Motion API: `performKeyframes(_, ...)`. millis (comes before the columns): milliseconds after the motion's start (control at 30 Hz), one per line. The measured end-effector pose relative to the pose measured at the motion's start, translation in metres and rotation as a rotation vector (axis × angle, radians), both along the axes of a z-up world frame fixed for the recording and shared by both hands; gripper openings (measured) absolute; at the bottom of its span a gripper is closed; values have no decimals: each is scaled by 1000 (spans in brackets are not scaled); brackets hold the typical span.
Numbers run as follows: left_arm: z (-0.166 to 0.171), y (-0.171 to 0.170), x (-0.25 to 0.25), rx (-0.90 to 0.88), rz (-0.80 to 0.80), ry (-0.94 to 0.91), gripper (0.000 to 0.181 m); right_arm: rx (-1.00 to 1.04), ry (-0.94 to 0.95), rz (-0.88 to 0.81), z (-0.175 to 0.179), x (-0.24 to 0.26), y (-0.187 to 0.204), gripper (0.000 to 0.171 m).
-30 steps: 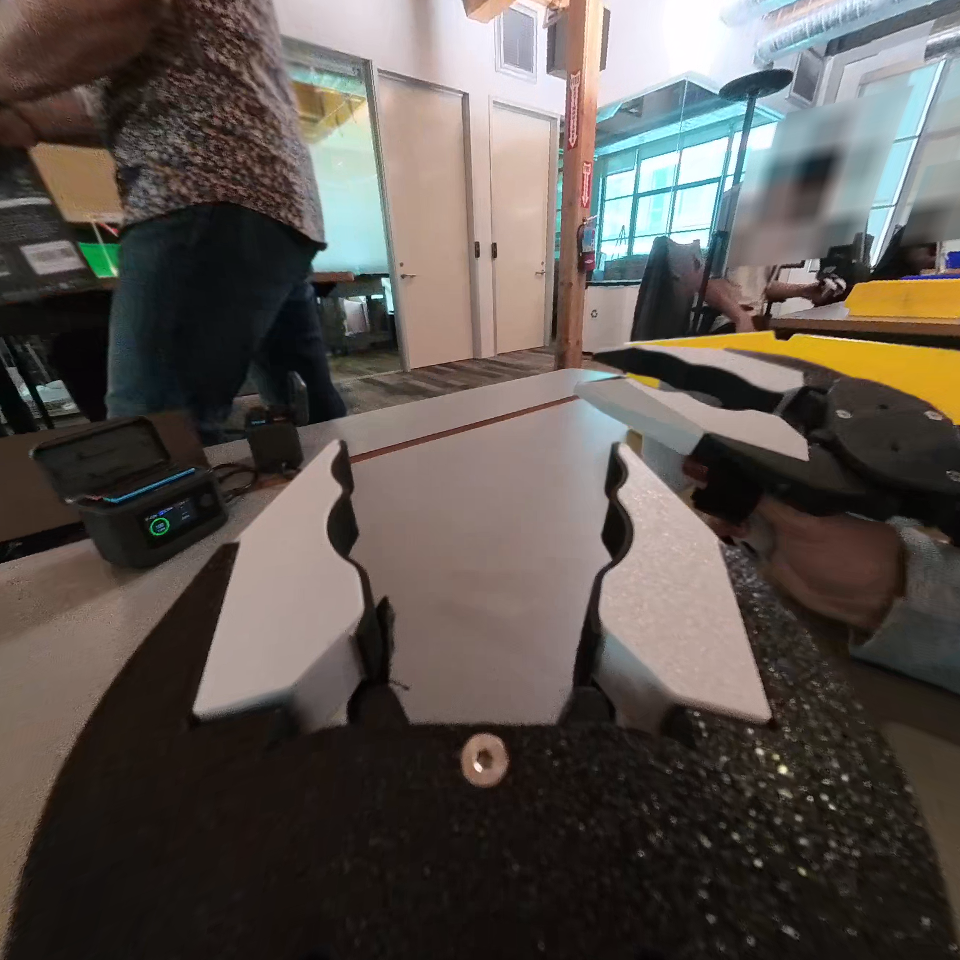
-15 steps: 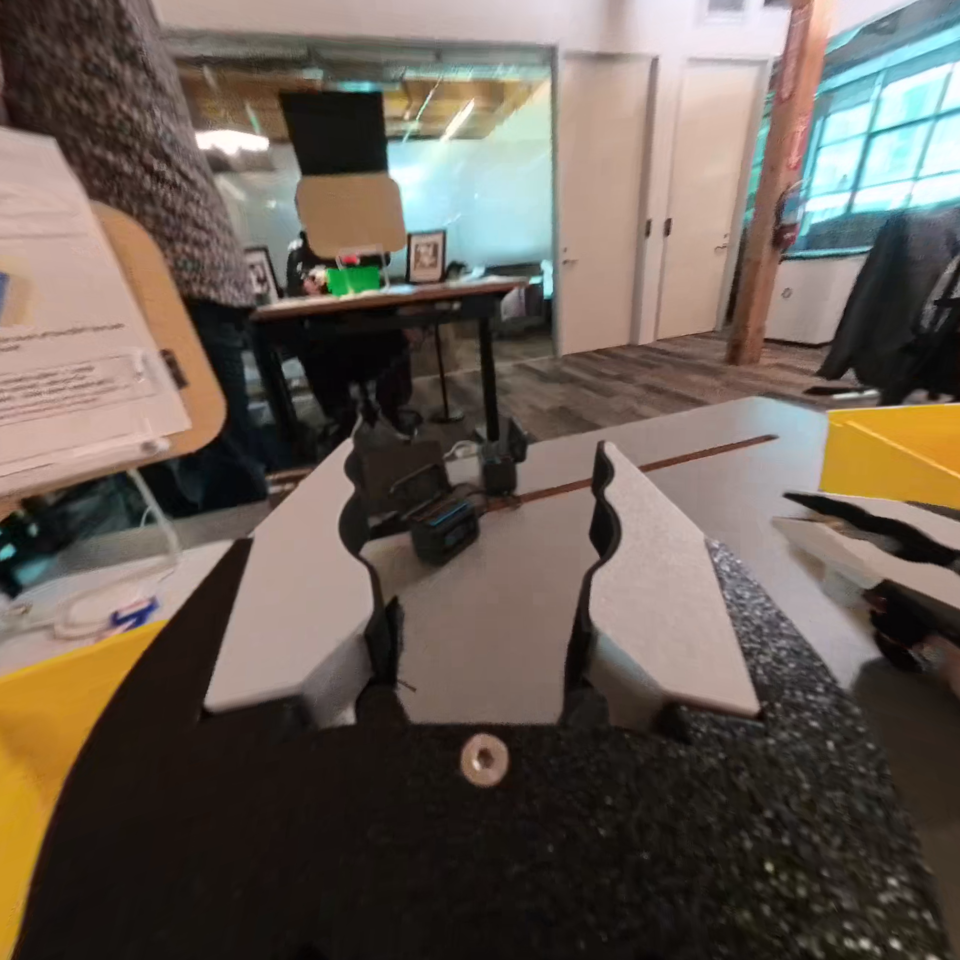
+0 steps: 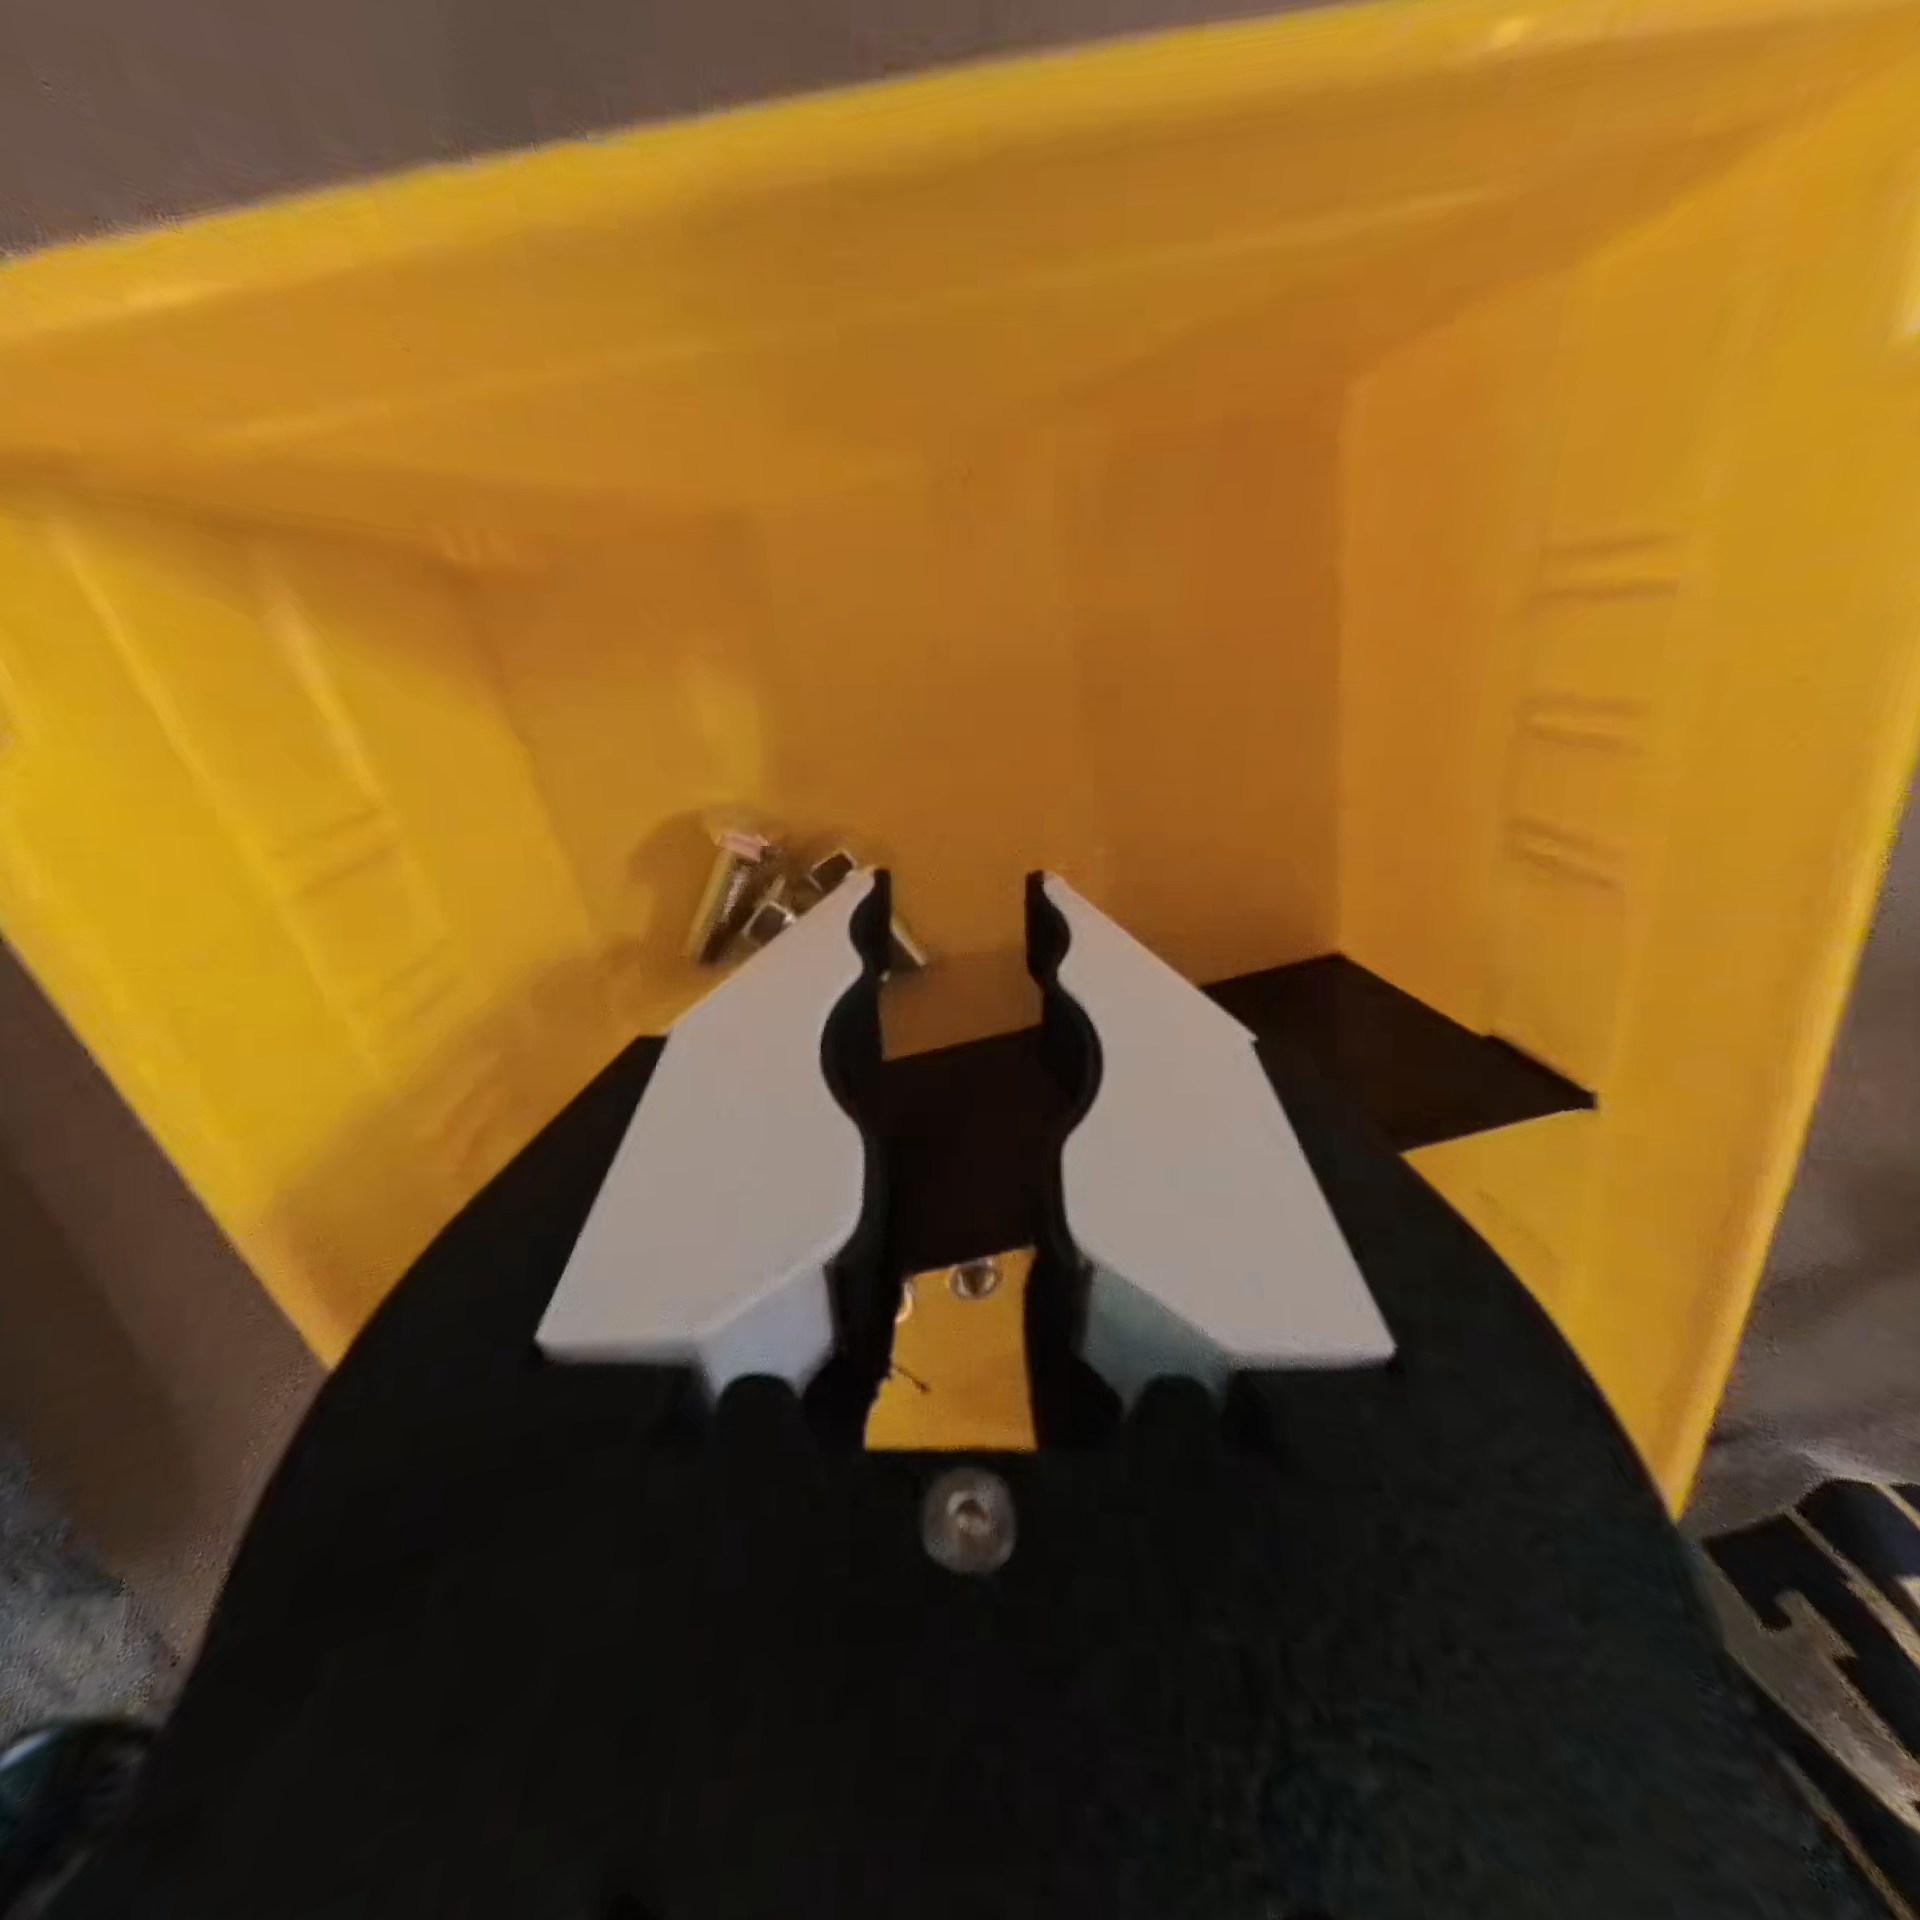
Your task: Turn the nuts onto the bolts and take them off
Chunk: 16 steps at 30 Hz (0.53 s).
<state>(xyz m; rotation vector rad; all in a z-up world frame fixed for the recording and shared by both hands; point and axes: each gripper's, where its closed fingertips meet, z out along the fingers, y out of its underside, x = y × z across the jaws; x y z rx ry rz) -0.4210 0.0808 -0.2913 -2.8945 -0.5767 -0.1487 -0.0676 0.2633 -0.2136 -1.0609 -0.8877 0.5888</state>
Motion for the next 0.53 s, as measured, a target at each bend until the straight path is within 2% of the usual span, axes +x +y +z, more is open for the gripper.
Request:
performKeyframes(33,-6,-5,0,-53,9,-16,24,1,-1,0,0,0,0,21)
performKeyframes(167,-21,-17,0,-182,61,-53,25,4,-6,2,-1,-1,-1,20)
performKeyframes(367,-35,-20,-3,-220,96,-81,24,-3,-1,9,0,-2,-1,21)
performKeyframes(433,-40,-20,-6,-220,59,-51,11,-4,1,10,0,-2,-1,21)
performKeyframes(533,-36,-20,-13,-226,-17,53,8,-4,2,10,0,-2,-1,20)
